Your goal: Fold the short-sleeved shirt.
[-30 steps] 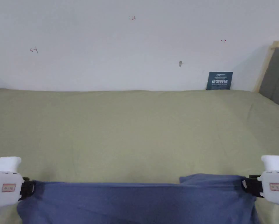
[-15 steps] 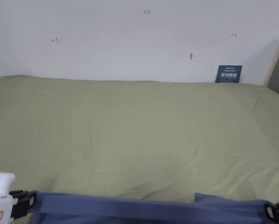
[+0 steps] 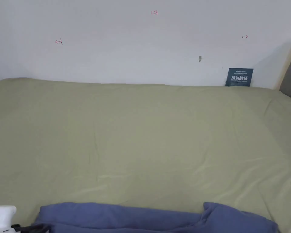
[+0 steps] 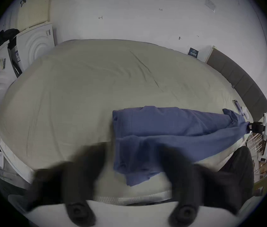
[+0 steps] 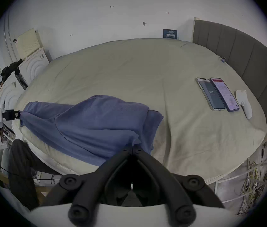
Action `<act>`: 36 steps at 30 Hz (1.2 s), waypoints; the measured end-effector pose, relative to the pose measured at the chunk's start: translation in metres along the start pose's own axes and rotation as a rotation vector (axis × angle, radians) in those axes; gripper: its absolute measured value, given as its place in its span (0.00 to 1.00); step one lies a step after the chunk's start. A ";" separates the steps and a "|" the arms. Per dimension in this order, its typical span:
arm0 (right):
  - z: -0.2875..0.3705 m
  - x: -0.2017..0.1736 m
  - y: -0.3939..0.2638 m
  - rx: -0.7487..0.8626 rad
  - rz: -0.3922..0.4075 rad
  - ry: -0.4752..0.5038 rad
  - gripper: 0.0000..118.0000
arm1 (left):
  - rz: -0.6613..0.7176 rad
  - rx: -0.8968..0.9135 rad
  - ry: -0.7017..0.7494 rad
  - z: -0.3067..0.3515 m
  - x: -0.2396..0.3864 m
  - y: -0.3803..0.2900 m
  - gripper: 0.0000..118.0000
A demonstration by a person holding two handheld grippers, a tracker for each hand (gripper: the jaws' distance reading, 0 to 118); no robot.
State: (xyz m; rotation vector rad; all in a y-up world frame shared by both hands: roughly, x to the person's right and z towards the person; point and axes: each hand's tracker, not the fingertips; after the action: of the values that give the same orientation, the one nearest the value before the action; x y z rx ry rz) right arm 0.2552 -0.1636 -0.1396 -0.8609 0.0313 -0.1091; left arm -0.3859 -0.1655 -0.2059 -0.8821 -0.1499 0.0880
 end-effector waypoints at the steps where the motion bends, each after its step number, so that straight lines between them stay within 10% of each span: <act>1: 0.001 0.000 0.003 -0.007 -0.004 -0.001 0.78 | -0.004 0.009 0.010 0.003 0.001 0.001 0.88; 2: 0.004 -0.001 0.004 0.007 -0.009 0.004 1.00 | 0.003 0.040 0.012 0.008 0.002 0.002 0.93; 7: 0.026 -0.027 0.019 0.123 -0.005 -0.008 0.93 | 0.036 0.106 0.073 0.034 0.017 0.014 0.87; 8: 0.030 -0.034 0.021 0.155 -0.005 -0.019 0.72 | 0.026 0.120 0.083 0.038 0.021 0.015 0.70; 10: 0.037 -0.052 0.025 0.230 0.028 -0.036 0.00 | 0.009 0.154 0.104 0.047 0.031 0.017 0.06; 11: 0.043 -0.062 0.026 0.275 0.044 -0.073 0.00 | 0.000 0.179 0.129 0.048 0.033 0.017 0.00; 36: 0.142 -0.175 0.033 0.765 0.174 -0.276 0.00 | 0.342 -0.275 -0.368 -0.048 -0.080 0.056 0.08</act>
State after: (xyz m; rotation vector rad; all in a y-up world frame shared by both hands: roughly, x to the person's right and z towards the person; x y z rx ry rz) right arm 0.0940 -0.0159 -0.0746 -0.1006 -0.1849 0.1578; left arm -0.4577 -0.1776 -0.2865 -1.1551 -0.3597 0.5609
